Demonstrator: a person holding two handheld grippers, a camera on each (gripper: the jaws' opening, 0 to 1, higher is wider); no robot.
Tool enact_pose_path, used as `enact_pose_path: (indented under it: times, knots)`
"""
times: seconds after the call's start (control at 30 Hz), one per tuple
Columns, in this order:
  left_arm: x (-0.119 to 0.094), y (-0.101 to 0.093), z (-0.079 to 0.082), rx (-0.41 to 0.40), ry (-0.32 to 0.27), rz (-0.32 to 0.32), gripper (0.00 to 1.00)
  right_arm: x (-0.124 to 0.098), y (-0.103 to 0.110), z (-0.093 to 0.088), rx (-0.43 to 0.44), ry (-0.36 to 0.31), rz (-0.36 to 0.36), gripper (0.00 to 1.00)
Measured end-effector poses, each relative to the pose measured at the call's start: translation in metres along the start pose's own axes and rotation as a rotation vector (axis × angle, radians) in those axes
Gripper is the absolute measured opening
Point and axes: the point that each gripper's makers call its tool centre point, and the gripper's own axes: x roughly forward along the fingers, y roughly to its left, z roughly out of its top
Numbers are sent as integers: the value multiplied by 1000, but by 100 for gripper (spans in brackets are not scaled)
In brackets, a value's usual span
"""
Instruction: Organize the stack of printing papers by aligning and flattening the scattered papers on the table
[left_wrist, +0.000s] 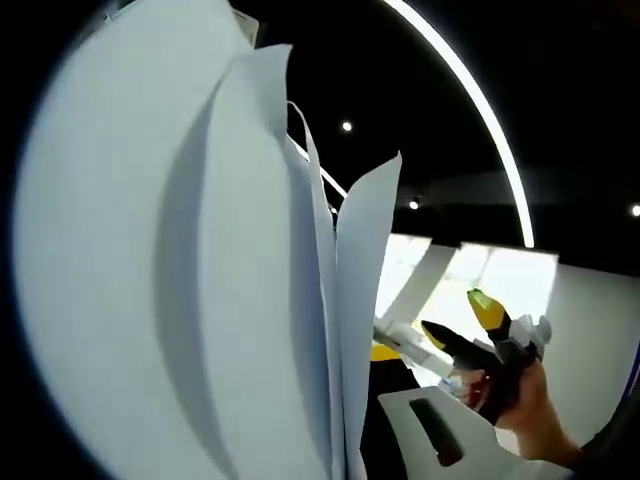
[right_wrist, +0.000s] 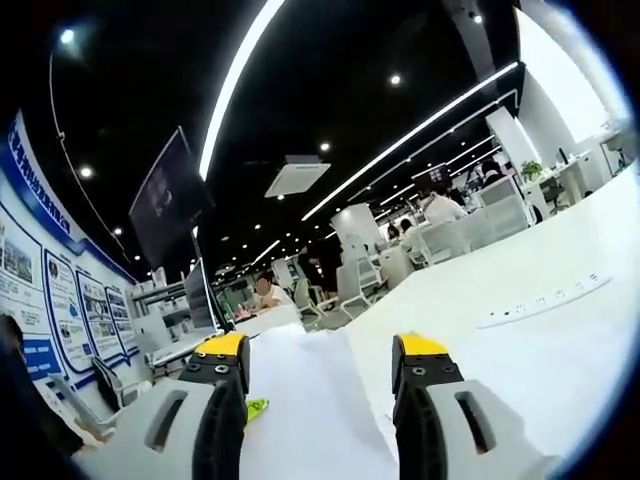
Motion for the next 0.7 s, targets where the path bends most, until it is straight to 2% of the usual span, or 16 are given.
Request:
enact_pose_path:
  times: [0.7]
  knots:
    - [-1,-2,0,-3,0,-2,6,-7,6,3,-15,4,0,53]
